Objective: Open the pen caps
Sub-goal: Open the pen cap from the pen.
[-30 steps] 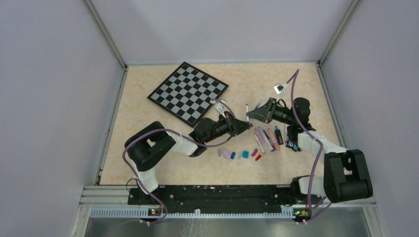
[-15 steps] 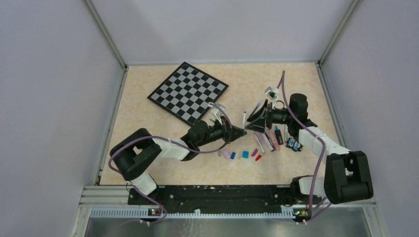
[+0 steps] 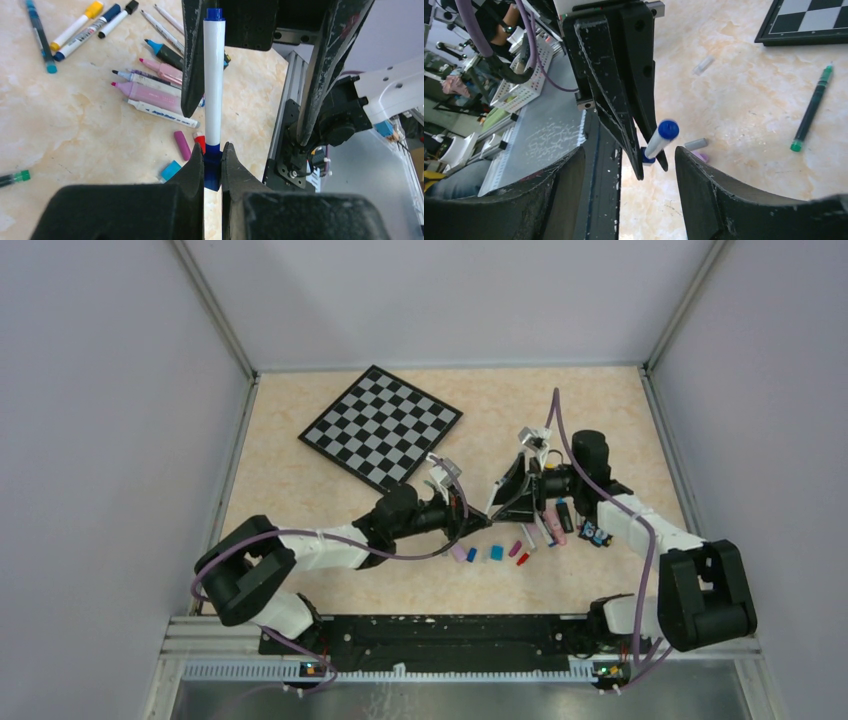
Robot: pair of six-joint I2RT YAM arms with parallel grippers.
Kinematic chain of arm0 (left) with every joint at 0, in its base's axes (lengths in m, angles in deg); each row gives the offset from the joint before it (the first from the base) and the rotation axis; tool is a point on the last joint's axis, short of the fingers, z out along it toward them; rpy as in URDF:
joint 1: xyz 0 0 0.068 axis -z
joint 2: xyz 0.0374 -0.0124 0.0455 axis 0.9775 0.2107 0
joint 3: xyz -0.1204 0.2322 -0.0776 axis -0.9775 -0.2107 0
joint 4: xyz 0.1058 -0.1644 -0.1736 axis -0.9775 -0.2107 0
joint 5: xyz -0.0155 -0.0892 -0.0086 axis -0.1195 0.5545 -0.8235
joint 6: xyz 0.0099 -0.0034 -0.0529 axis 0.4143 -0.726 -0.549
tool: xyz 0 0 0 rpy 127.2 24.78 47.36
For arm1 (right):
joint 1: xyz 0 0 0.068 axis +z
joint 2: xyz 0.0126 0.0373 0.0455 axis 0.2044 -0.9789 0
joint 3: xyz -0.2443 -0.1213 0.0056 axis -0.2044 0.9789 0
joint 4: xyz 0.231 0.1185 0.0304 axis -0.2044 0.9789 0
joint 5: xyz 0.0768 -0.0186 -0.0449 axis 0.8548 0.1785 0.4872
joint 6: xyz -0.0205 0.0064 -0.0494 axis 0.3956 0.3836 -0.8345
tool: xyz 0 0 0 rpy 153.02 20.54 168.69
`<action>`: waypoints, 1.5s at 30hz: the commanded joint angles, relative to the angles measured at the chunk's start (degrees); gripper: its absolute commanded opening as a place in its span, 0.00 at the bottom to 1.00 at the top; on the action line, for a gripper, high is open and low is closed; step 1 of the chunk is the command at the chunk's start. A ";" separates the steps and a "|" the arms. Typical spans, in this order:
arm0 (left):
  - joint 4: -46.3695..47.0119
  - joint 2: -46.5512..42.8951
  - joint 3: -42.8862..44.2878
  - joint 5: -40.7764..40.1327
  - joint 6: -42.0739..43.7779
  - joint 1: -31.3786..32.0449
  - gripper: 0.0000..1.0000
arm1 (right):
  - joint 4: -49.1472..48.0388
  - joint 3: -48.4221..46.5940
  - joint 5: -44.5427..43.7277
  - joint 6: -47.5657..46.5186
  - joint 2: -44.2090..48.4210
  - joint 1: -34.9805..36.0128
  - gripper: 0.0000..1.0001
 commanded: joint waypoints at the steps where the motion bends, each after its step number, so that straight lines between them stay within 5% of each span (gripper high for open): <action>1: -0.62 0.00 1.25 1.92 2.29 1.12 0.00 | -5.15 -0.45 0.55 3.32 -0.44 1.11 0.63; 7: -0.02 0.28 1.10 1.96 2.28 1.60 0.00 | -6.63 -0.45 -1.59 6.65 -1.60 1.42 0.50; 14: -0.32 0.11 1.06 1.56 2.33 1.63 0.00 | -6.48 -0.83 -0.64 7.15 -2.31 2.70 0.20; 16: -0.63 0.06 0.97 1.46 2.37 1.62 0.00 | -6.39 -1.24 0.67 6.45 -2.43 2.97 0.00; 22: -3.60 -0.23 0.93 5.02 0.57 1.62 0.00 | 0.45 -6.10 -0.63 0.76 0.52 1.41 0.00; 27: -10.08 0.48 0.04 16.26 -2.08 2.61 0.00 | -17.28 -2.18 -0.83 16.24 4.20 -6.22 0.00; 32: -17.70 -1.57 -2.16 19.49 -0.56 5.88 0.00 | -18.55 -1.99 -2.32 18.77 4.18 -7.51 0.00; 40: -22.69 -3.19 -2.18 17.56 0.51 8.12 0.00 | -19.12 -1.72 -3.27 19.87 3.00 -7.75 0.00; 45: -21.36 -11.04 -4.61 5.21 1.00 8.04 0.00 | -8.10 -3.29 -3.83 8.93 2.67 -7.71 0.00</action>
